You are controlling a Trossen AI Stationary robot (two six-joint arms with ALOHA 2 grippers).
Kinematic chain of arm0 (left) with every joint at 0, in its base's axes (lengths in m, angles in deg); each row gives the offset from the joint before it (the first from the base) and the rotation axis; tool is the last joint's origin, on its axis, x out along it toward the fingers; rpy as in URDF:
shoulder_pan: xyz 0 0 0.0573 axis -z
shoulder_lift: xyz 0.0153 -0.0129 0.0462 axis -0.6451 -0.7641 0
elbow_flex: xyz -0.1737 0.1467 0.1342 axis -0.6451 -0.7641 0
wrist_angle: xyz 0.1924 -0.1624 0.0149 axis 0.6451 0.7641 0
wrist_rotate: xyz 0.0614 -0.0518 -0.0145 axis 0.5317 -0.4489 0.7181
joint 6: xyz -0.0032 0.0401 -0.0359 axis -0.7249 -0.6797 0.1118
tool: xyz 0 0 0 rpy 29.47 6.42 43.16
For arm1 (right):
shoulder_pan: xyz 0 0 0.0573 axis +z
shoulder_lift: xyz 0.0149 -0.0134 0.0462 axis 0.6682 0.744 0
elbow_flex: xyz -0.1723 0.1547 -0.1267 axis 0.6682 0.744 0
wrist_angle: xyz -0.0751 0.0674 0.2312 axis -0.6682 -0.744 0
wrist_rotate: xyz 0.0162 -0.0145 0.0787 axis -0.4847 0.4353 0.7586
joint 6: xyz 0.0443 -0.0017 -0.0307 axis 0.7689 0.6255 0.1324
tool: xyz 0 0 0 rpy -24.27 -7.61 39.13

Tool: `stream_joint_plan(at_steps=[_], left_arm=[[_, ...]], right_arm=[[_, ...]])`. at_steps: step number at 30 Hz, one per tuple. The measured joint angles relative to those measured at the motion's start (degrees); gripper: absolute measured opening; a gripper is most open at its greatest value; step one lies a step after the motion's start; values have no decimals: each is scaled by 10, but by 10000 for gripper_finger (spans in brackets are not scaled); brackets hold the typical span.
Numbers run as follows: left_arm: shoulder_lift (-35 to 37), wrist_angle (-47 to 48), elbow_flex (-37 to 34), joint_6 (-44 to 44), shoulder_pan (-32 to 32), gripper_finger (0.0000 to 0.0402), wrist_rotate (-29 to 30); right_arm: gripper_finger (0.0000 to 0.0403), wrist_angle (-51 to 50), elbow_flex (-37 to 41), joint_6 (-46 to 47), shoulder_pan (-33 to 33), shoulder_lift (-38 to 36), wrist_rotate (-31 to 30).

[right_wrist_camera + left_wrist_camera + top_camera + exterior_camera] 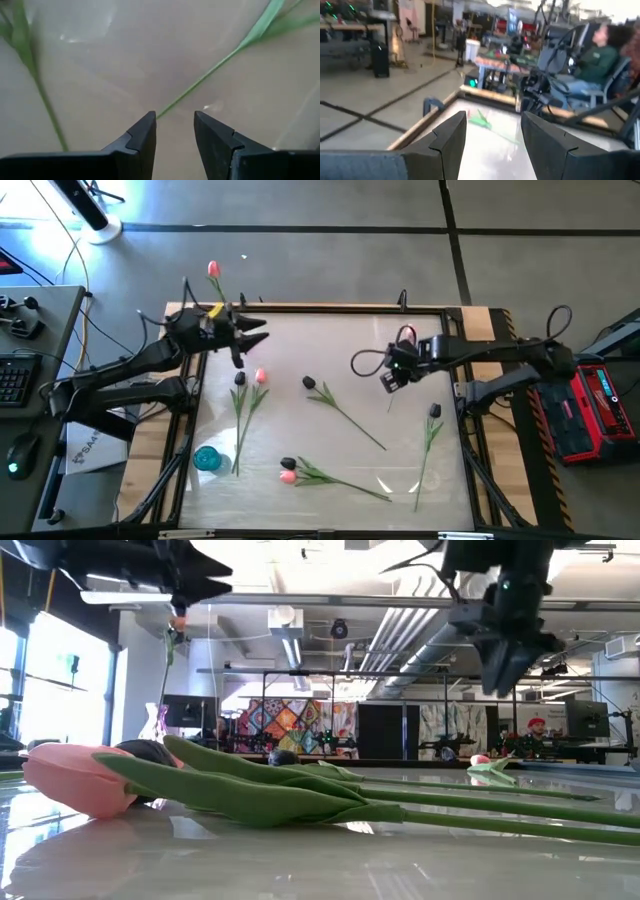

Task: Sort flowers into vase by color
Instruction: Put the black flower into the purple glass vase

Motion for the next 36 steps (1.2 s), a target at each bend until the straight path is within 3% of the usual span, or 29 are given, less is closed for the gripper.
stream_joint_plan(at_steps=[11, 18, 28, 36], left_arm=[[-89, 1, 0, -23, 68, 179, 105], [-98, 3, 0, -23, 99, 179, 167], [-99, -41, 0, -61, 124, 179, 207], [-104, -47, 0, -77, 125, 179, 207]], right_arm=[[122, 11, 42, 153, 91, 2, 48], [122, -49, 50, 318, 142, 2, 76], [122, -55, 50, 505, 238, 2, 145], [122, -63, 50, 595, 312, 23, 137]])
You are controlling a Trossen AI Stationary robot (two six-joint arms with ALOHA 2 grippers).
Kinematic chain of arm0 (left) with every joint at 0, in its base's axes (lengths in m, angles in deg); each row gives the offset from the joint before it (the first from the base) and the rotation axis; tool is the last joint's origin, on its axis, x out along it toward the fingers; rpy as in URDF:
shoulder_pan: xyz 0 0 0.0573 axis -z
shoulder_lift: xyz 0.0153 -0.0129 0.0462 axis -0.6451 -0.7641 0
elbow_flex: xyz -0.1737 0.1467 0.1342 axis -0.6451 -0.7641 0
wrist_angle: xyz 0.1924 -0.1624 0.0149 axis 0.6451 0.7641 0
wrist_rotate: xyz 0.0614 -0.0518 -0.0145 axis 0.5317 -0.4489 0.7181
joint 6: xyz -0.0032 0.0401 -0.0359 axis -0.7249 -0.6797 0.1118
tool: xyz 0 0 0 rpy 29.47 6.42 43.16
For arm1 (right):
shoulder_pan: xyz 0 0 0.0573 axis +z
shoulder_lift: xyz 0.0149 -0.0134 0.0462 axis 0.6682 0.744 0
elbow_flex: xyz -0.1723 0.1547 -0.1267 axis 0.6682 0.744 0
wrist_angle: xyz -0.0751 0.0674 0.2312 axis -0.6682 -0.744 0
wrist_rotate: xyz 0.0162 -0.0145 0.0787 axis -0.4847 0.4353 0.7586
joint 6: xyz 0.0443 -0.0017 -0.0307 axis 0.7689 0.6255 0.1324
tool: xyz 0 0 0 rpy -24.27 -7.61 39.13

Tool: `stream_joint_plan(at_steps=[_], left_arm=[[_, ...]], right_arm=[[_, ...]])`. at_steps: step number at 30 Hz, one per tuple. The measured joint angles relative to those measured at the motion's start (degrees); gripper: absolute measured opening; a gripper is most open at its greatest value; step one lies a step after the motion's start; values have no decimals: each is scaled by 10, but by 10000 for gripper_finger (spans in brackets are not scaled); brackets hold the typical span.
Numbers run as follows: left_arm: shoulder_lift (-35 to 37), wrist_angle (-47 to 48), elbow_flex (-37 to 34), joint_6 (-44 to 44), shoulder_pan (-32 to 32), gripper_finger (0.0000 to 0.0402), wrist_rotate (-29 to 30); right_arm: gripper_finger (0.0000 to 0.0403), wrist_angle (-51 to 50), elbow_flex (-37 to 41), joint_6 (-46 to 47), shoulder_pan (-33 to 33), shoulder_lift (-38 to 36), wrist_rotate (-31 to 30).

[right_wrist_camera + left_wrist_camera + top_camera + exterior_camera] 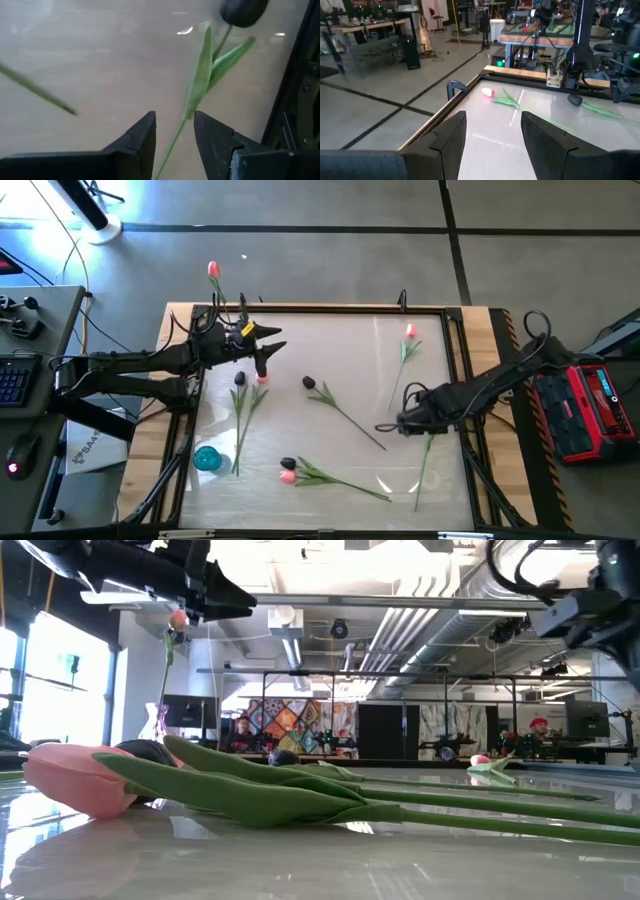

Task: Sort flowers into vase by color
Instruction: Put the black flower into the purple glass vase

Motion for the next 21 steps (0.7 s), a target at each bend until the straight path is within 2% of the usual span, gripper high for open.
stream_joint_plan(at_steps=[12, 21], left_arm=[[-51, -20, 0, 2, 12, 179, 0], [-54, -11, 0, 0, 12, 179, 0]], right_arm=[[132, 10, 0, 60, 64, 95, 19], [144, 29, 6, 87, 77, 150, 39]])
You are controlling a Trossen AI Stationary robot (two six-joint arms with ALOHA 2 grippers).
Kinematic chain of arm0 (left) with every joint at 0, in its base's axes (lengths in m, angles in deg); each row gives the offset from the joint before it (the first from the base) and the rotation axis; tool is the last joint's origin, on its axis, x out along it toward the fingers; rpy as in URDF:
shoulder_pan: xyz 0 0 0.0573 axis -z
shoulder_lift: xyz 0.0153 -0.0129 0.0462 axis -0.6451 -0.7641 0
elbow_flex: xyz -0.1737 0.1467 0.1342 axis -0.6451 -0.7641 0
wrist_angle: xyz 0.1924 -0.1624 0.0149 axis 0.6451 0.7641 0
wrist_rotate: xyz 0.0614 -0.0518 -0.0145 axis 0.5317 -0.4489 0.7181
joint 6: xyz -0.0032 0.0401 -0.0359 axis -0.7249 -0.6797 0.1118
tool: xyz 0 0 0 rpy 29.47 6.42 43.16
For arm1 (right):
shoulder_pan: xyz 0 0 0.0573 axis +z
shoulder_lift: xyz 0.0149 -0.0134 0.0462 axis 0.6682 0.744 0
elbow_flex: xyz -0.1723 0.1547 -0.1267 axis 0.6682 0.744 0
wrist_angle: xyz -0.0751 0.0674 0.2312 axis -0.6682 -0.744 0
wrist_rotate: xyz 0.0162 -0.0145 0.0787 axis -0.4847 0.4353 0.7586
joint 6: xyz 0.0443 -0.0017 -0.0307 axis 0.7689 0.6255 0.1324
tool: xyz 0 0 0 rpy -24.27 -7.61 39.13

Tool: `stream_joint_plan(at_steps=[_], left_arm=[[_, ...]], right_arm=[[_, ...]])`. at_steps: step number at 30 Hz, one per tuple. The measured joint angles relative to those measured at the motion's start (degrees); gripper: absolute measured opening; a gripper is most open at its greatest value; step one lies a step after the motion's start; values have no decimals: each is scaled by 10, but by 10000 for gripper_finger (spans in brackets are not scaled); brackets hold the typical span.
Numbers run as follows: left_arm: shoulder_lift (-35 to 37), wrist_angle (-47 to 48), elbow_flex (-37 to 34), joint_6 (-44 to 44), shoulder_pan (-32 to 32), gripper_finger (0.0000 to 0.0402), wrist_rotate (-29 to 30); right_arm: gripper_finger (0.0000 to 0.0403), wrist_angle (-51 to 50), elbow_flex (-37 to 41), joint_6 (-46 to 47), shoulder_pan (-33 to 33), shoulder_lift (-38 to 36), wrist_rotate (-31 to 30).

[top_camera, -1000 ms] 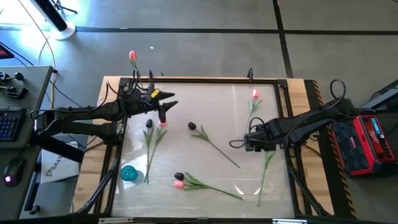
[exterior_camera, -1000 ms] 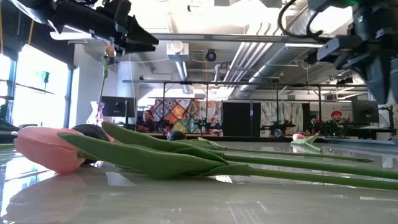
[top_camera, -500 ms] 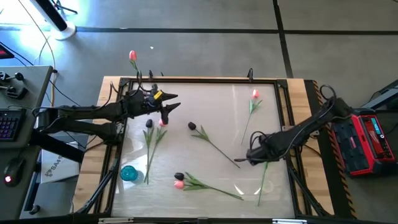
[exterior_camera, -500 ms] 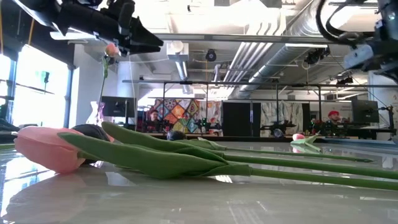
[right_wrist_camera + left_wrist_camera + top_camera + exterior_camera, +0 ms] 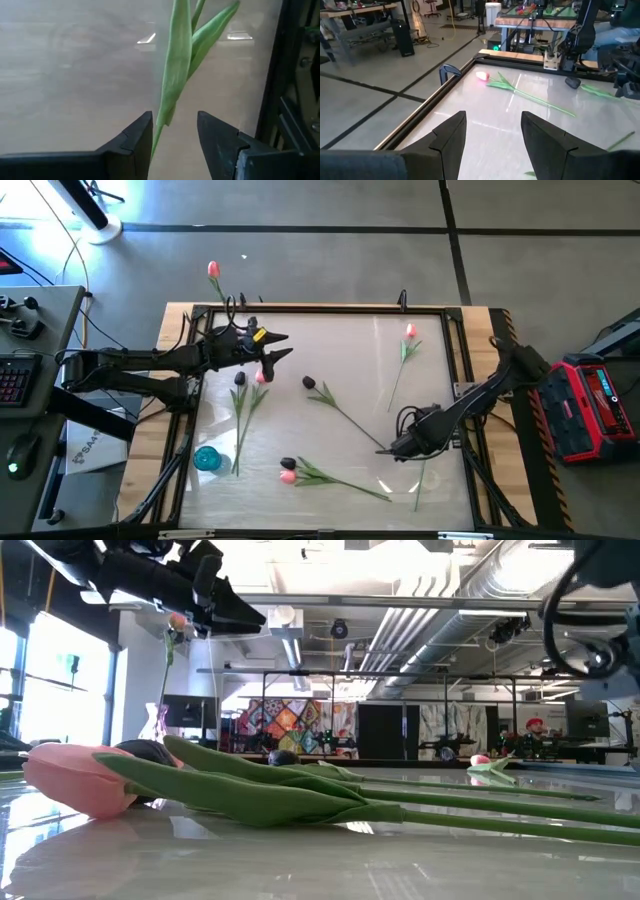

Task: Sort flowers into vase by color
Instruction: Put the black flower into the purple glass vase

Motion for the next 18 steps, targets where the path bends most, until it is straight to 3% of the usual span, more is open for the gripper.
stream_joint_plan(at_steps=[9, 18], left_arm=[[0, 22, 0, -4, 0, 179, 0], [0, 18, 0, -9, 0, 179, 2]], right_arm=[[130, 130, 87, 21, 3, -11, 12], [9, 128, 94, 13, 9, -37, -19]])
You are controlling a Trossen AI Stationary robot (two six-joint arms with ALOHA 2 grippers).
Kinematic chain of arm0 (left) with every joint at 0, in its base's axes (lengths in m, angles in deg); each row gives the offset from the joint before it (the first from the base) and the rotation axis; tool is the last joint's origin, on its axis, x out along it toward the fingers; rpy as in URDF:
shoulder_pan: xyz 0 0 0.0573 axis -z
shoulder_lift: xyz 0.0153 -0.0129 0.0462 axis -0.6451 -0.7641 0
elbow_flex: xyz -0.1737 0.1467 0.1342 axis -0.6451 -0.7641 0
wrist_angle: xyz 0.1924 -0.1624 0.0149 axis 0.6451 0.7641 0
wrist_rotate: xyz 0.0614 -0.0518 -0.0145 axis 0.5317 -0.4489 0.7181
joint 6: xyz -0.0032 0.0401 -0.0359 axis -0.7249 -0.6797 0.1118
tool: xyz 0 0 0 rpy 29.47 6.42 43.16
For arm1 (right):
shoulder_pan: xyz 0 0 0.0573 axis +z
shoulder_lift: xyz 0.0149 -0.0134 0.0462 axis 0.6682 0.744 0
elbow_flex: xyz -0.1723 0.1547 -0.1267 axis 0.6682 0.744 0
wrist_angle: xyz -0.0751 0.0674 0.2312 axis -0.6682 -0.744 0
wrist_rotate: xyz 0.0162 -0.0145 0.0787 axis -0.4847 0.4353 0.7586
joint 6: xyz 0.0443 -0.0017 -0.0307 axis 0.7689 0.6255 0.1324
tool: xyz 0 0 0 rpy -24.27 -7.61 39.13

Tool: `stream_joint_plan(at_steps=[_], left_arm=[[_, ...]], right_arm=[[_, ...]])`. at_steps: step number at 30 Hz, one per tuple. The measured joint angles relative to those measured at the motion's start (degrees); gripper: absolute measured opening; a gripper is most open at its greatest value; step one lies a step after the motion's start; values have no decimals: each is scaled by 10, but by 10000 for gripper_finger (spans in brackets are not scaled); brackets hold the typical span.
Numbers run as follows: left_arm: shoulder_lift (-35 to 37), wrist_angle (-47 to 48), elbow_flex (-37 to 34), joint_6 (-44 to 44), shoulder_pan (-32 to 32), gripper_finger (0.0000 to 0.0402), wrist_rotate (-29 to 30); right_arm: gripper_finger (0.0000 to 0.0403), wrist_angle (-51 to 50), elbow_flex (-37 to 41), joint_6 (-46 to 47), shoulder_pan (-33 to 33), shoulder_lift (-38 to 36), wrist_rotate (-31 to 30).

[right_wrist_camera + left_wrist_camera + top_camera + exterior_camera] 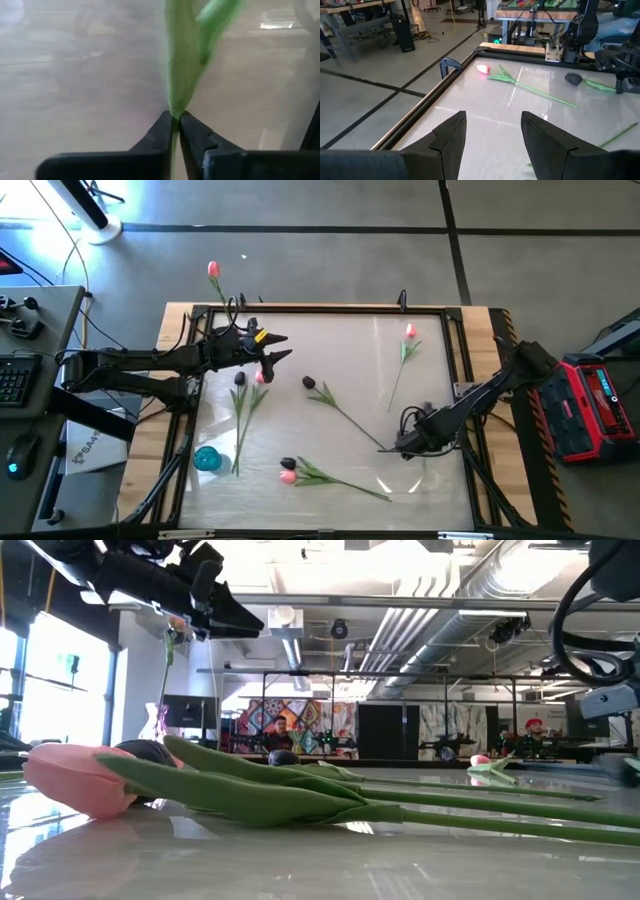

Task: Sort flowers into vase by color
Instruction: Put the black flower into the purple glass vase

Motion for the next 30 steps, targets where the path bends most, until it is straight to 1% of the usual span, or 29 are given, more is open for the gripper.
stream_joint_plan(at_steps=[4, 8, 9, 11, 13, 15, 20, 25, 27, 30], left_arm=[[0, -1, 0, 0, 0, 179, 1], [0, -1, 0, 0, 0, 179, 1], [0, -1, 0, 0, 0, 179, 1], [0, -1, 0, 0, 0, 179, 1], [0, -1, 0, 1, 0, 179, 1], [0, -1, 0, 5, 0, 179, 1], [-1, 3, 0, 15, 3, 179, 1], [-1, 14, 0, 26, 8, 179, 2], [-1, 22, 0, 30, 11, 179, 2], [-1, 38, 0, 36, 17, 179, 2]], right_arm=[[9, 5, 0, -7, 5, 0, -7], [3, 2, -18, -24, -2, 1, -33], [4, 0, -22, -32, -9, 2, -48], [3, 5, -34, -60, -24, 2, -107], [2, 11, -43, -80, -35, 0, -146], [1, 19, -48, -98, -42, -5, -171], [1, 46, -50, -161, -71, -42, -261], [0, 82, -50, -279, -111, -93, -361], [0, 108, -50, -344, -131, -108, -384], [0, 166, -51, -450, -163, -116, -398]])
